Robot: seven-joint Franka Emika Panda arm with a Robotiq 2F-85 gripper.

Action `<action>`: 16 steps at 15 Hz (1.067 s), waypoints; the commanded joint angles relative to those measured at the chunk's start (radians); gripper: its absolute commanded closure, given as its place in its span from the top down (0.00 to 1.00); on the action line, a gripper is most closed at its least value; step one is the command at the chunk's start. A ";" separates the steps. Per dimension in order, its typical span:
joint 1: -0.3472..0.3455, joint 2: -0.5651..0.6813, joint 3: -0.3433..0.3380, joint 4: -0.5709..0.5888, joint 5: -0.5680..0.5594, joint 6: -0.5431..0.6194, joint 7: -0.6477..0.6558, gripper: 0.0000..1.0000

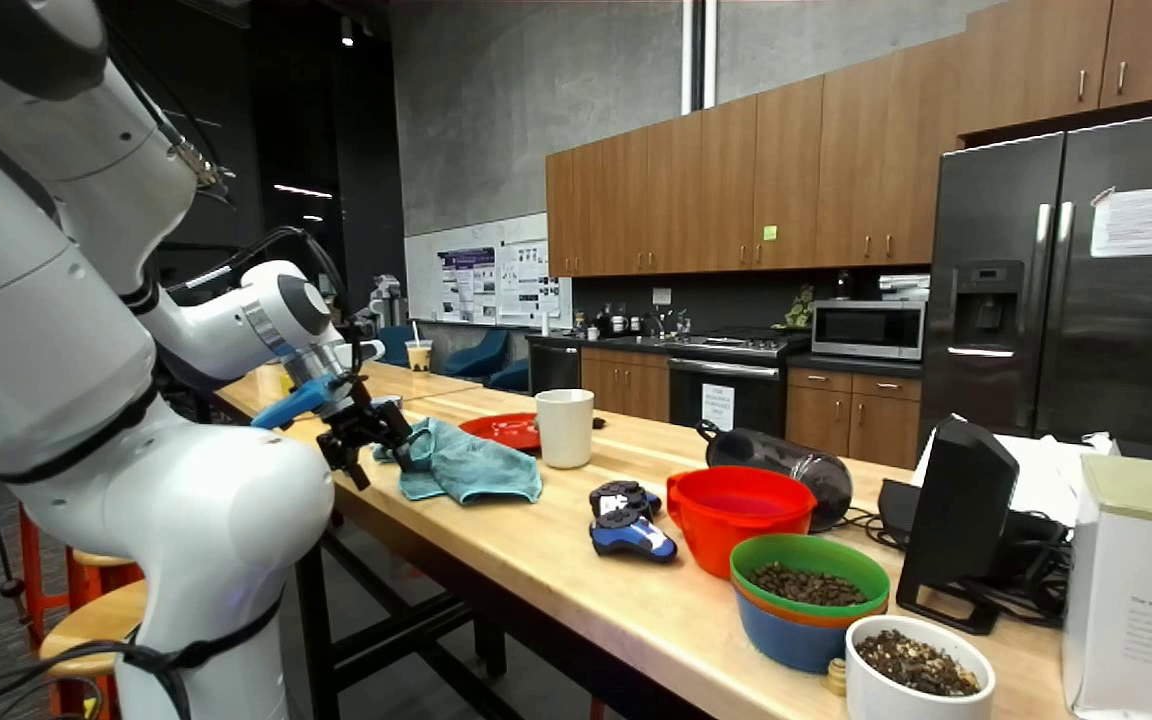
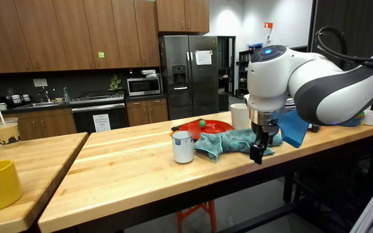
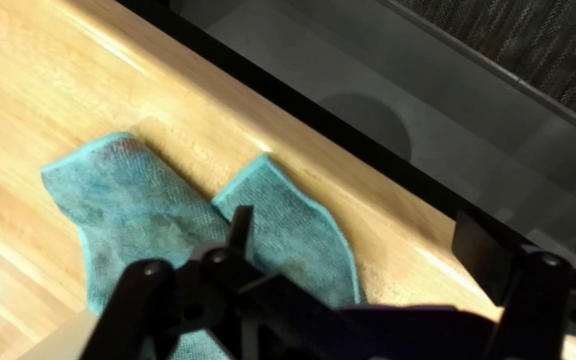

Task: Wipe the table with the blue towel

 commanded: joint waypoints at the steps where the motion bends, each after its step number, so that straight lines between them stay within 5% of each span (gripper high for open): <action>1: 0.002 0.000 -0.003 0.001 0.000 -0.002 -0.001 1.00; 16: -0.026 0.044 0.008 -0.005 -0.038 0.014 0.019 1.00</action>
